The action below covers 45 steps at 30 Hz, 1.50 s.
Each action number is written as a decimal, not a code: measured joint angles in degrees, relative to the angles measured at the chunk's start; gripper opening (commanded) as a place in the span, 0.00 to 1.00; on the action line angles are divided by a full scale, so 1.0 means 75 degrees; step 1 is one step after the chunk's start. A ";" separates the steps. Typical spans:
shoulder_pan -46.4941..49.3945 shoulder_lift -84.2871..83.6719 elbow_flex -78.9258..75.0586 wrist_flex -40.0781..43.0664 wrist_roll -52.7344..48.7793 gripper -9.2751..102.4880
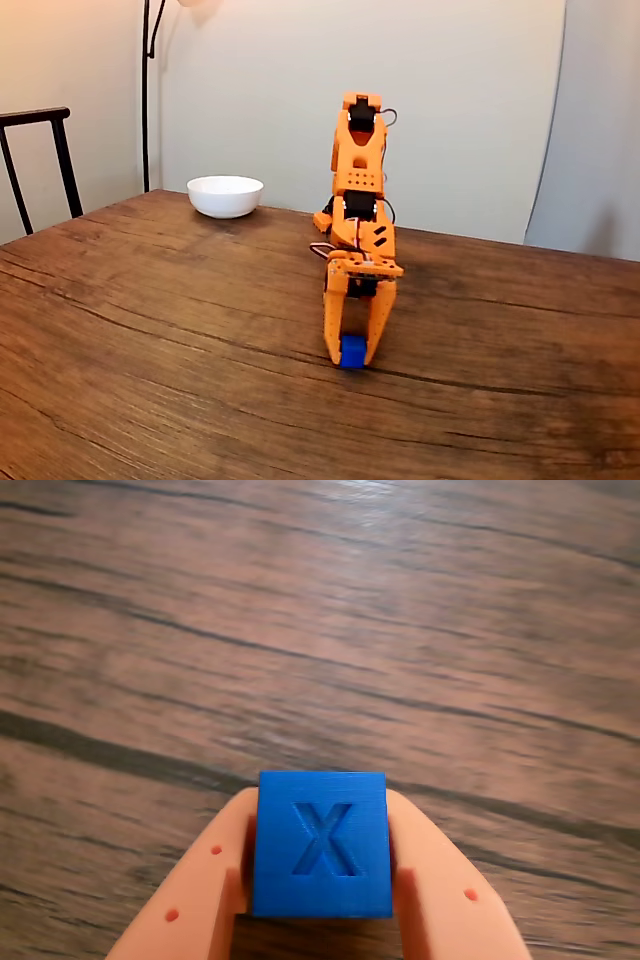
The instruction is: Grasp the cube and drop it in the bowl
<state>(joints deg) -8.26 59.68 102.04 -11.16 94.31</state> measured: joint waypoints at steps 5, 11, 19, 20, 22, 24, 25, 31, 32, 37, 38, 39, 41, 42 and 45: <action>0.0223 0.1348 0.0410 0.0797 0.0445 0.15; 0.0293 0.3363 0.0809 0.2836 0.0844 0.15; 0.0879 0.5953 0.0914 0.5801 0.1336 0.15; 0.0984 0.6270 0.0914 0.6152 0.1430 0.15; 0.1184 0.6914 0.0914 0.6797 0.1559 0.15; 0.1383 0.7559 0.0914 0.7395 0.1711 0.15; 0.1477 0.7863 0.0914 0.7699 0.1770 0.15; 0.2320 0.9727 0.0914 0.9527 0.2109 0.15; 0.2496 1.0043 0.0914 0.9773 0.2168 0.15; 0.3445 1.1602 0.0914 1.0852 0.2332 0.15; 0.3633 1.1895 0.0914 1.1074 0.2332 0.15; 0.3855 1.2164 0.0914 1.1309 0.2332 0.15; 0.4359 1.2727 0.0914 1.1777 0.2332 0.15; 0.4582 1.2938 0.0914 1.1953 0.2344 0.15; 0.5414 1.3559 0.0914 1.2375 0.2344 0.15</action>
<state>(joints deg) 32.34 161.37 108.90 81.65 111.88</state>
